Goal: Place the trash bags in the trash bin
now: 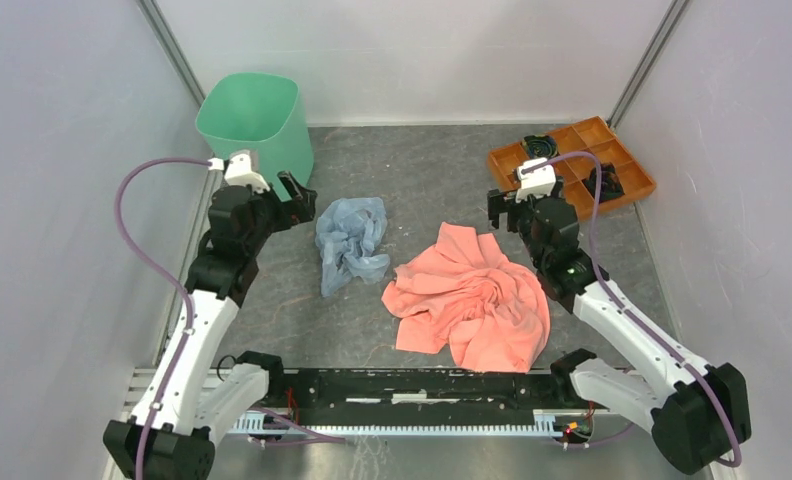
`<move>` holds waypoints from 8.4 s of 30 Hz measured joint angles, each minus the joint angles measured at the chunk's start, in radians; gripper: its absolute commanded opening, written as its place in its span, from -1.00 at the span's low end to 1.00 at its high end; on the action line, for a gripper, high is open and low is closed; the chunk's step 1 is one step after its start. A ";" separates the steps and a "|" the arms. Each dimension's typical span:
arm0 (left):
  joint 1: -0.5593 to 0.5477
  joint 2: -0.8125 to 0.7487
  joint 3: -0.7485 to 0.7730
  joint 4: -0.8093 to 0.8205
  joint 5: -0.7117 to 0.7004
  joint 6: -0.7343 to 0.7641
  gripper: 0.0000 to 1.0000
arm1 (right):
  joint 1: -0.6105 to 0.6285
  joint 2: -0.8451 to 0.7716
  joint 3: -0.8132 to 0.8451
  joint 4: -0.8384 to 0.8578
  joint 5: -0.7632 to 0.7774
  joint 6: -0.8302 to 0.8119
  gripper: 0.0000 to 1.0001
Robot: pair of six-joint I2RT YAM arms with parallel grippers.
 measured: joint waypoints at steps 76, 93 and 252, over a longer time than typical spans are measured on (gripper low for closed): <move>-0.375 0.180 -0.409 -0.134 -0.161 -0.370 -0.07 | 0.146 1.101 0.525 0.391 -0.883 0.372 -0.99; -0.375 0.073 -0.511 -0.137 -0.243 -0.558 -0.55 | 0.068 0.870 0.287 0.290 -0.886 0.440 -0.93; -0.270 -0.013 0.160 -0.203 -0.280 -0.345 -0.96 | 0.164 0.365 0.394 -0.022 -0.715 0.259 -0.99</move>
